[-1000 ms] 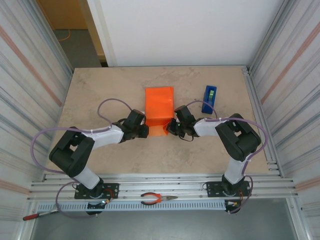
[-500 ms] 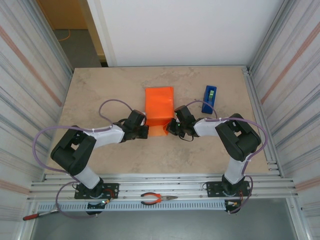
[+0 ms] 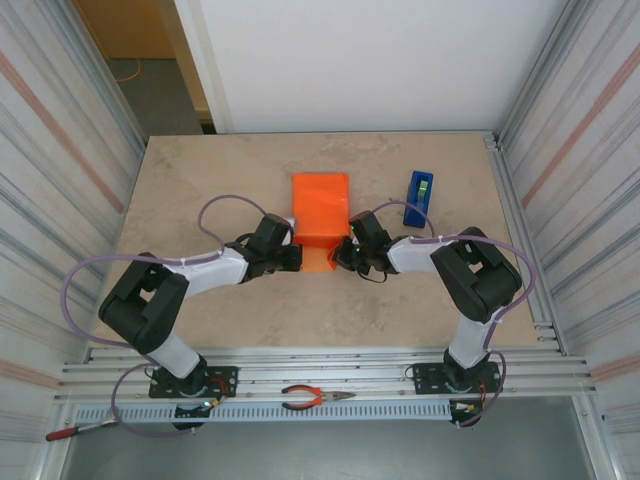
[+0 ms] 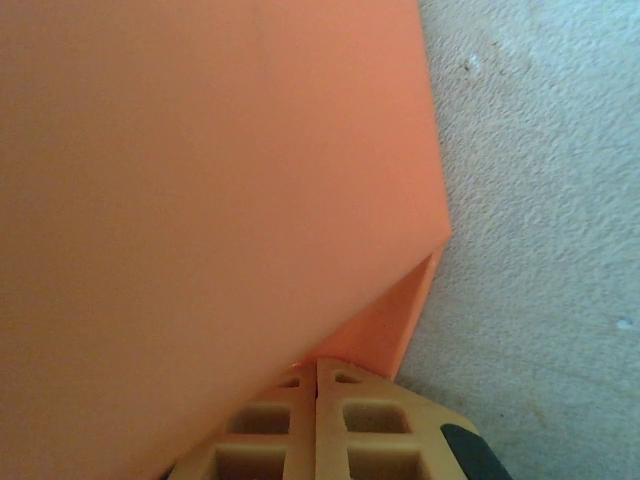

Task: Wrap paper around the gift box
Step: Fold the wrapping paper for the gift box.

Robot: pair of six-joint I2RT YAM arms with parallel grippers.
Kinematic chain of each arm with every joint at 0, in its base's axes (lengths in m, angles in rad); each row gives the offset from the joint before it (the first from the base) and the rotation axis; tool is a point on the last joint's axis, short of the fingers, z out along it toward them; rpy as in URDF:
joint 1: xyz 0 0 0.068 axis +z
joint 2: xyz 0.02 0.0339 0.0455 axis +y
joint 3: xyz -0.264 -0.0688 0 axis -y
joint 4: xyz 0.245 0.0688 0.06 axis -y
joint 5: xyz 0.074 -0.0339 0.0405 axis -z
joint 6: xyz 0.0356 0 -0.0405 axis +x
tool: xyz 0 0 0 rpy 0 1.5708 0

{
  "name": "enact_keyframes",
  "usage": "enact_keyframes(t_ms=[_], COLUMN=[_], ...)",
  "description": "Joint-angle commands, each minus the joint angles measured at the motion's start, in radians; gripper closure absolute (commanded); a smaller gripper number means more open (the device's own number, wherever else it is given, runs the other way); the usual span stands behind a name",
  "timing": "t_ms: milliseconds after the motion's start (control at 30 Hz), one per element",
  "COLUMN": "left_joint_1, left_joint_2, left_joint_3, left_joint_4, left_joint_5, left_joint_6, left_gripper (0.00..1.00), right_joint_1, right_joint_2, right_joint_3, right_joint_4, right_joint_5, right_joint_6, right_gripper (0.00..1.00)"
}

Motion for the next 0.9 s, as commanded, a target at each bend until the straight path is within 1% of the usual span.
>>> enact_keyframes(t_ms=[0,167,200,333,400,500,600,700,800,867], left_joint_1=[-0.004,-0.005,-0.004,-0.004,-0.004,-0.005,-0.004,-0.002,0.005,0.014], left_joint_2=[-0.022,0.001,0.008,0.053,0.083,0.116,0.139,0.129,0.070,0.016], left_joint_3=[0.006,-0.010,-0.017,-0.011,0.000,0.014,0.026,0.032,0.022,0.010], left_joint_4=[0.089,0.174,0.204,0.252,0.266,0.270,0.263,0.251,0.238,0.217], left_joint_5=[0.047,0.066,0.071,0.074,0.080,0.075,0.067,0.070,0.080,0.084], left_joint_6=[-0.043,-0.072,-0.076,-0.080,-0.079,-0.068,-0.052,-0.035,-0.025,-0.016], left_gripper=[1.00,1.00,0.98,0.83,0.70,0.57,0.53,0.51,0.48,0.44], right_joint_1=[0.021,0.024,0.023,0.025,0.024,0.027,0.026,0.026,0.027,0.027], right_joint_2=[0.019,0.020,0.020,0.025,0.024,0.026,0.022,0.019,0.014,0.010], right_joint_3=[-0.016,-0.012,-0.013,-0.008,-0.005,0.003,0.010,0.012,0.010,0.006], right_joint_4=[-0.067,-0.069,-0.068,-0.068,-0.070,-0.074,-0.080,-0.082,-0.088,-0.088], right_joint_5=[-0.006,-0.005,-0.004,-0.005,-0.006,-0.006,-0.006,-0.003,-0.002,-0.001], right_joint_6=[0.010,0.010,0.010,0.010,0.010,0.007,0.005,0.003,0.002,0.002], right_gripper=[1.00,1.00,1.00,1.00,1.00,1.00,1.00,1.00,1.00,1.00])
